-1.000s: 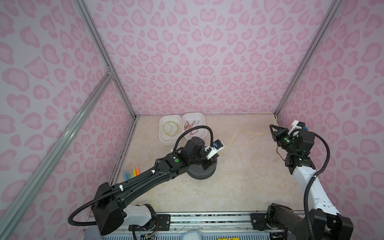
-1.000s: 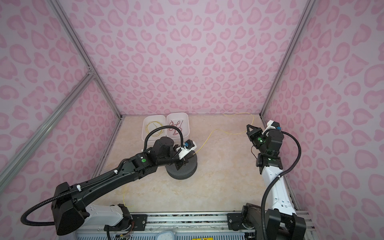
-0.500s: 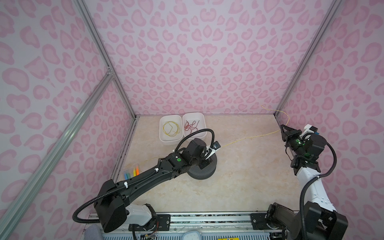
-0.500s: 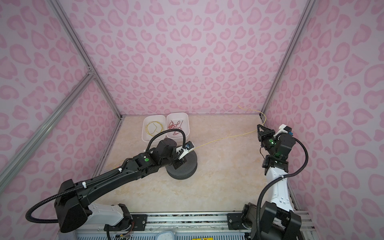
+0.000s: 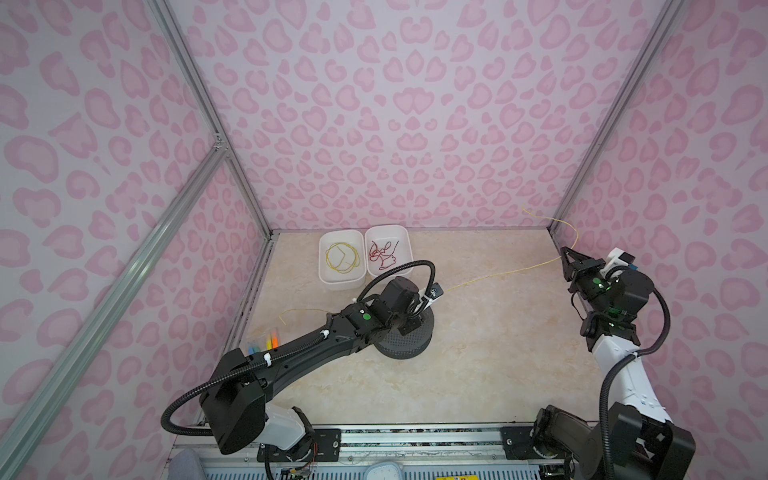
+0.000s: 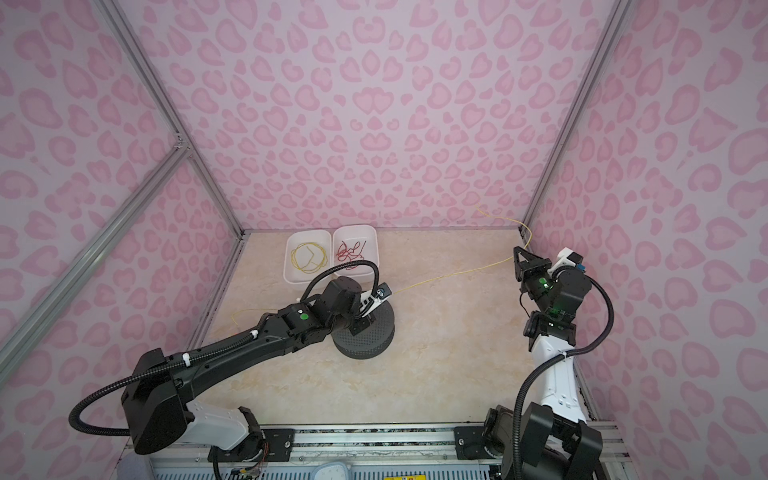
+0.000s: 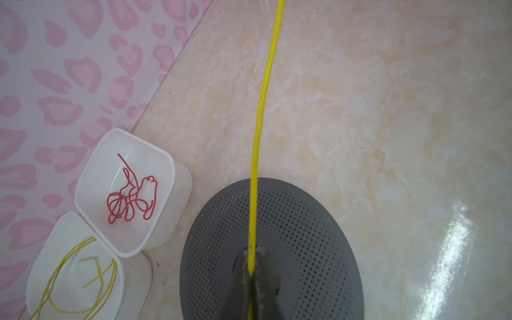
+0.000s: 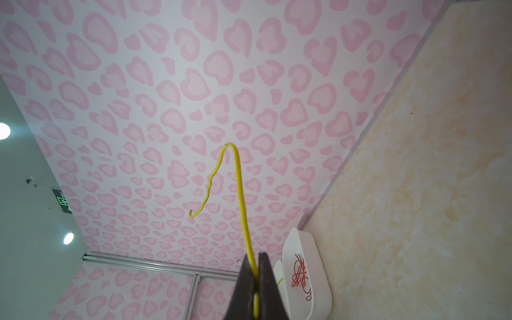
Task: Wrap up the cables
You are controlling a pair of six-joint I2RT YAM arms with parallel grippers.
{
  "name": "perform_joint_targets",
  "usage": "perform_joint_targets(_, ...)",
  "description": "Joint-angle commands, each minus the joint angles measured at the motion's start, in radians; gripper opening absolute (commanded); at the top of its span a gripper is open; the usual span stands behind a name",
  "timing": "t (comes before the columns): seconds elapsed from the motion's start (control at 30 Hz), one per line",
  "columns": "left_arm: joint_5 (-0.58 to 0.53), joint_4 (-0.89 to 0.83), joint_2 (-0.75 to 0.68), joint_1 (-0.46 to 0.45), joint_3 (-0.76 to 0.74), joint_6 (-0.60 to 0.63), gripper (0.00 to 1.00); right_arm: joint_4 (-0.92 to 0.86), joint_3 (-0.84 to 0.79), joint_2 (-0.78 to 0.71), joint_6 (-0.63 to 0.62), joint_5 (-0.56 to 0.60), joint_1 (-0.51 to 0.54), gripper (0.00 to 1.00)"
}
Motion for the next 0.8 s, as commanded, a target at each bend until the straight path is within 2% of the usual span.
perform_joint_targets(0.0,-0.087,-0.117,0.004,0.006,0.032,0.001,0.28,-0.043,-0.006,-0.05,-0.115,0.093,0.051,0.0)
perform_joint_targets(0.03,-0.091,-0.119,0.001,0.007,0.05,0.003,0.35,-0.079,-0.014,-0.072,-0.142,0.118,0.075,0.0)
perform_joint_targets(0.07,-0.121,-0.114,0.002,0.007,0.069,0.001,0.48,-0.12,-0.03,-0.106,-0.183,0.164,0.109,0.0)
perform_joint_targets(0.1,-0.153,-0.11,0.003,0.007,0.085,0.003,0.54,-0.146,-0.039,-0.127,-0.205,0.192,0.125,0.0)
perform_joint_targets(0.17,-0.198,-0.114,0.011,0.006,0.132,0.019,0.59,-0.202,-0.059,-0.179,-0.241,0.252,0.161,0.0)
perform_joint_targets(0.27,-0.189,-0.122,0.004,0.001,0.212,0.025,0.62,-0.222,-0.068,-0.193,-0.267,0.265,0.197,0.0)
perform_joint_targets(0.4,-0.117,-0.08,0.01,-0.03,0.333,0.023,0.64,-0.216,-0.073,-0.188,-0.263,0.288,0.247,0.0)
perform_joint_targets(0.5,-0.022,-0.067,0.099,-0.08,0.448,0.042,0.65,-0.224,-0.062,-0.182,-0.252,0.288,0.29,0.0)
perform_joint_targets(0.6,0.119,-0.055,0.223,-0.123,0.571,0.047,0.64,-0.228,-0.059,-0.186,-0.242,0.293,0.335,0.0)
perform_joint_targets(0.67,0.232,-0.029,0.302,-0.136,0.64,0.023,0.63,-0.214,-0.07,-0.193,-0.217,0.287,0.349,0.0)
perform_joint_targets(0.77,0.331,-0.003,0.414,-0.148,0.748,-0.004,0.62,-0.2,-0.079,-0.212,-0.2,0.284,0.371,0.0)
